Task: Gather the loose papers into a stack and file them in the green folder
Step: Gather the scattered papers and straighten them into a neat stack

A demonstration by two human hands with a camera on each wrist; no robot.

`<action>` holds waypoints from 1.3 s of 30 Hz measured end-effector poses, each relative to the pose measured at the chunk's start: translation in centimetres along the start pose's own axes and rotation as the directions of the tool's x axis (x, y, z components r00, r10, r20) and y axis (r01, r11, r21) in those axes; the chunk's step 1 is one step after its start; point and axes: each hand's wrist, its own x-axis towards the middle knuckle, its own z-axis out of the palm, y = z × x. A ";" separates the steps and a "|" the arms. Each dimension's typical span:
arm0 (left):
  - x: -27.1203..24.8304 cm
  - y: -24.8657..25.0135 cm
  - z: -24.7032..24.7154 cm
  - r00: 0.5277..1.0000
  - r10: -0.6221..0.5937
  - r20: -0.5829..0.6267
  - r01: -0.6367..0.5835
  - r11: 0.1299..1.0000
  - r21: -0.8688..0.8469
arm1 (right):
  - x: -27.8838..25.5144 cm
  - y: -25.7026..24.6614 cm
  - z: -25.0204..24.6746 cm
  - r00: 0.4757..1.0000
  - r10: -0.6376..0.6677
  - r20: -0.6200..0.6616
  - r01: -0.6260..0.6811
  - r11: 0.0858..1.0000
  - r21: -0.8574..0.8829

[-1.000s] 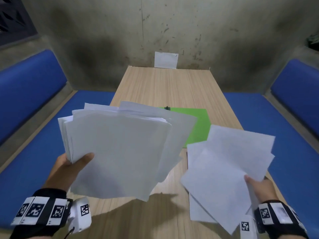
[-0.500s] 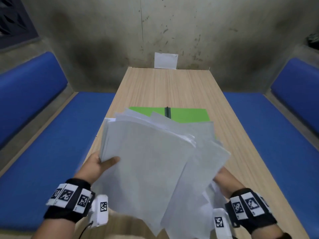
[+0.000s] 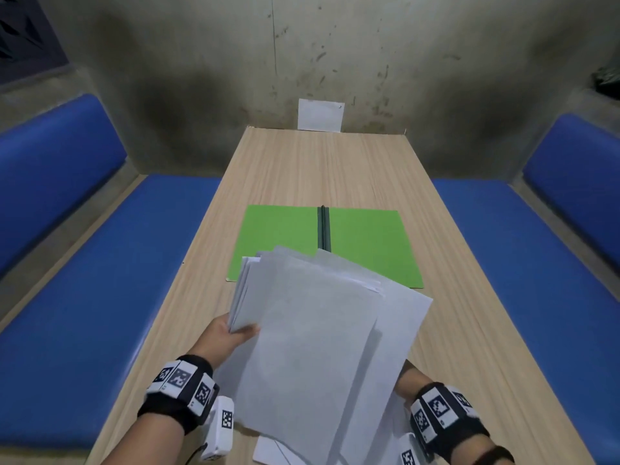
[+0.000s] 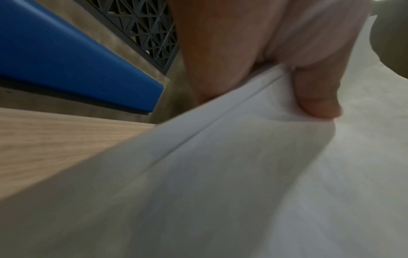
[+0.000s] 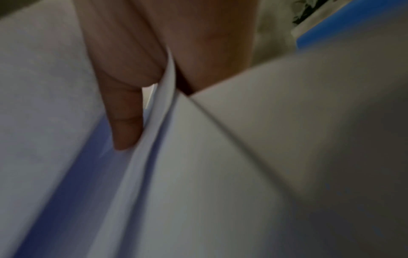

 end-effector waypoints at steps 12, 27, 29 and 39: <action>0.8 -5.5 -1.7 0.960 -0.188 -0.206 0.176 0.982 -0.075 | 1.2 2.5 -4.3 0.897 -0.106 -0.430 0.039 0.986 -0.161; -0.2 -8.8 -0.4 0.932 -0.321 -0.171 0.309 0.947 -0.092 | -9.9 -5.9 -9.9 0.687 -0.285 -0.668 0.574 0.778 0.258; -0.4 -8.3 0.0 0.938 -0.311 -0.152 0.298 0.949 -0.104 | -8.5 -5.4 -9.4 0.757 -0.266 -0.597 0.543 0.765 0.348; -0.2 -7.7 1.6 0.939 -0.344 -0.032 0.312 0.885 -0.344 | 4.5 4.6 2.8 0.937 0.080 -0.339 0.106 0.861 0.498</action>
